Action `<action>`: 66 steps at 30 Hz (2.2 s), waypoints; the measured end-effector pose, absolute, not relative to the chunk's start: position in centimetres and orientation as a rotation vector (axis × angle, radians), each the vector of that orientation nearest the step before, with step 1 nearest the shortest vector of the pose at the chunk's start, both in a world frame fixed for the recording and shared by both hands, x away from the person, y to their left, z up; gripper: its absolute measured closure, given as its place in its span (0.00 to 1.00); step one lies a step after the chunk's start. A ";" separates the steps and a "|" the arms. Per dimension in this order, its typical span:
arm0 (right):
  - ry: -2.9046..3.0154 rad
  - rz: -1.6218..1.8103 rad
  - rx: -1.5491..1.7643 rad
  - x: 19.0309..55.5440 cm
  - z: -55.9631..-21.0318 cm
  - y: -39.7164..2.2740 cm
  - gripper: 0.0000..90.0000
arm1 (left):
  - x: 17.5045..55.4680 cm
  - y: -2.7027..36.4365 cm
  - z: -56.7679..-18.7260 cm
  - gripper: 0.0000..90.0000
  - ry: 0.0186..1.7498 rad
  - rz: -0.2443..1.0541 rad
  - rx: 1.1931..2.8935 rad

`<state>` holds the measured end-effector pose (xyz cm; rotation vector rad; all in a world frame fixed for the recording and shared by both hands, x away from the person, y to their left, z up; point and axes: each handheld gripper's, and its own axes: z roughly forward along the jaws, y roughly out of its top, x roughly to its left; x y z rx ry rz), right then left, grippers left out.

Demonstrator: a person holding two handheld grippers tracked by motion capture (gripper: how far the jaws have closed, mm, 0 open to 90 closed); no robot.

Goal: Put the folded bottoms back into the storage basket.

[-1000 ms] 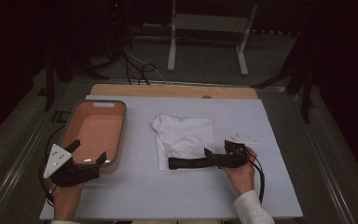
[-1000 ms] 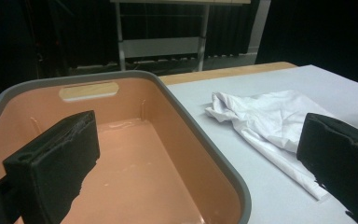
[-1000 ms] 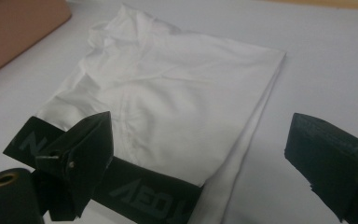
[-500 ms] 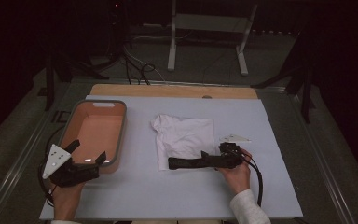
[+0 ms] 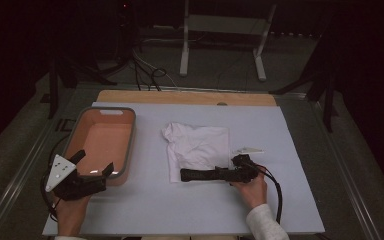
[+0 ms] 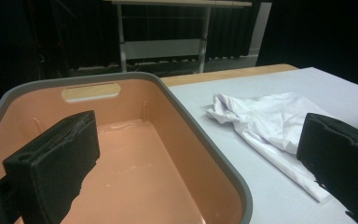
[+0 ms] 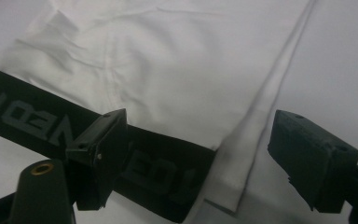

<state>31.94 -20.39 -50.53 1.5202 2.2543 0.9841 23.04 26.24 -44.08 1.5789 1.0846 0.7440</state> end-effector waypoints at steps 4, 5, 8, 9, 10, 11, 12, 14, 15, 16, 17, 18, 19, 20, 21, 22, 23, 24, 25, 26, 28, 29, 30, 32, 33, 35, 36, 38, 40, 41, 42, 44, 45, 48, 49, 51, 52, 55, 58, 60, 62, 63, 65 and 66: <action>2.243 0.954 1.566 32.0 -50.9 -20.6 0.24 | 23.0 26.3 -44.0 0.00 1.085 0.751 1.574; 2.243 0.954 1.566 32.0 -50.9 -20.6 0.24 | 23.0 26.3 -44.0 0.00 1.085 0.751 1.574; 2.236 0.931 1.624 31.9 -51.3 -20.9 0.24 | 23.0 26.2 -44.0 0.00 1.083 0.751 1.576; 2.237 0.923 1.635 31.9 -51.2 -20.8 0.24 | 23.0 26.2 -44.0 0.00 1.084 0.751 1.577; 2.241 0.915 1.641 31.9 -51.2 -20.8 0.24 | 23.0 26.2 -44.0 0.00 1.083 0.750 1.578; 2.245 0.909 1.644 31.8 -51.1 -20.7 0.25 | 23.0 26.2 -44.0 0.00 1.083 0.750 1.578; 2.243 0.899 1.650 31.7 -51.1 -20.6 0.28 | 23.0 26.2 -44.0 0.00 1.082 0.750 1.578; 2.242 0.892 1.655 31.5 -51.0 -20.5 0.31 | 23.0 26.1 -44.1 0.00 1.083 0.750 1.576; 2.239 0.891 1.658 31.5 -51.0 -20.4 0.33 | 23.0 26.1 -44.1 0.00 1.084 0.751 1.578; 2.236 0.892 1.658 31.3 -51.0 -20.3 0.36 | 23.0 26.1 -44.1 0.00 1.084 0.751 1.579; 2.232 0.894 1.665 31.2 -51.0 -20.2 0.37 | 23.0 26.0 -44.1 0.00 1.083 0.749 1.582; 2.225 0.896 1.676 31.2 -51.0 -20.1 0.39 | 23.1 26.0 -44.1 0.00 1.083 0.749 1.582; 2.219 0.898 1.692 31.1 -50.9 -20.0 0.40 | 23.1 25.9 -44.2 0.00 1.082 0.749 1.582; 2.213 0.895 1.702 31.1 -50.9 -19.9 0.41 | 23.1 25.9 -44.2 0.00 1.082 0.750 1.583; 2.206 0.892 1.712 31.1 -50.9 -19.8 0.42 | 23.1 25.9 -44.2 0.00 1.082 0.749 1.585; 2.199 0.893 1.729 31.1 -50.8 -19.7 0.44 | 23.1 25.9 -44.2 0.00 1.081 0.748 1.586; 2.199 0.893 1.729 31.1 -50.8 -19.7 0.44 | 23.1 25.9 -44.2 0.00 1.081 0.748 1.586; 2.194 0.897 1.754 31.1 -50.8 -19.7 0.46 | 23.1 25.9 -44.2 0.00 1.083 0.749 1.585; 2.193 0.897 1.768 31.1 -50.7 -19.7 0.48 | 23.1 25.9 -44.2 0.00 1.083 0.748 1.583; 2.193 0.897 1.768 31.1 -50.7 -19.7 0.48 | 23.1 25.9 -44.2 0.00 1.083 0.748 1.583; 2.201 0.886 1.756 31.0 -50.7 -19.6 0.52 | 23.1 25.9 -44.2 0.00 1.083 0.749 1.582; 2.208 0.900 1.767 31.0 -50.7 -19.7 0.53 | 23.1 25.8 -44.2 0.00 1.083 0.749 1.583; 2.208 0.902 1.770 31.1 -50.7 -19.7 0.54 | 23.1 25.8 -44.2 0.00 1.083 0.748 1.583; 2.209 0.901 1.772 31.1 -50.7 -19.8 0.56 | 23.1 25.7 -44.3 0.00 1.082 0.746 1.588; 2.208 0.901 1.776 31.1 -50.7 -19.8 0.58 | 23.1 25.6 -44.3 0.00 1.081 0.746 1.591; 2.207 0.907 1.791 31.1 -50.7 -19.9 0.63 | 23.1 25.5 -44.3 0.00 1.080 0.744 1.590; 2.208 0.911 1.797 31.1 -50.7 -19.9 0.65 | 23.1 25.4 -44.4 0.00 1.080 0.745 1.593; 2.211 0.920 1.806 31.0 -50.7 -19.9 0.69 | 23.1 25.4 -44.4 0.00 1.078 0.744 1.596; 2.218 0.940 1.826 31.0 -50.7 -19.9 0.73 | 23.1 25.3 -44.4 0.00 1.077 0.744 1.596; 2.229 0.948 1.825 31.0 -50.7 -19.9 0.76 | 23.1 25.3 -44.4 0.00 1.078 0.745 1.596; 2.233 0.956 1.832 31.1 -50.7 -19.9 0.77 | 23.0 25.3 -44.4 0.00 1.077 0.746 1.596; 2.236 0.960 1.835 31.1 -50.7 -19.9 0.77 | 23.0 25.3 -44.3 0.00 1.078 0.747 1.592; 2.236 0.960 1.836 31.1 -50.7 -20.0 0.77 | 23.0 25.3 -44.3 0.00 1.079 0.748 1.591; 2.224 0.972 1.847 31.1 -50.8 -20.0 0.75 | 23.2 25.4 -44.4 0.00 1.088 0.742 1.587; 2.219 0.971 1.851 31.1 -50.8 -19.9 0.75 | 23.2 25.4 -44.4 0.00 1.086 0.743 1.588; 2.215 0.965 1.839 30.9 -50.8 -19.7 0.71 | 23.3 25.3 -44.2 0.00 1.083 0.742 1.589; 2.225 0.960 1.809 30.8 -50.8 -19.6 0.69 | 23.3 25.2 -44.0 0.00 1.080 0.745 1.589; 2.234 0.880 1.732 30.5 -50.7 -18.5 0.64 | 23.4 24.9 -43.5 0.00 1.069 0.745 1.582; 2.247 0.840 1.717 30.6 -50.5 -18.0 0.65 | 23.6 24.5 -43.1 0.00 1.059 0.746 1.583; 2.247 0.856 1.735 30.6 -50.6 -18.3 0.67 | 23.9 24.1 -42.8 0.00 1.055 0.740 1.580; 2.248 0.938 1.799 30.9 -50.7 -19.0 0.79 | 24.2 23.6 -42.5 0.00 1.050 0.737 1.586; 2.250 0.952 1.801 30.9 -50.7 -19.0 0.81 | 24.4 23.3 -42.4 0.00 1.044 0.735 1.593; 2.254 0.957 1.794 30.9 -50.7 -18.8 0.83 | 24.8 22.5 -42.0 0.00 1.031 0.733 1.605; 2.253 0.956 1.796 30.8 -50.7 -18.8 0.84 | 25.0 22.1 -41.9 0.00 1.028 0.732 1.613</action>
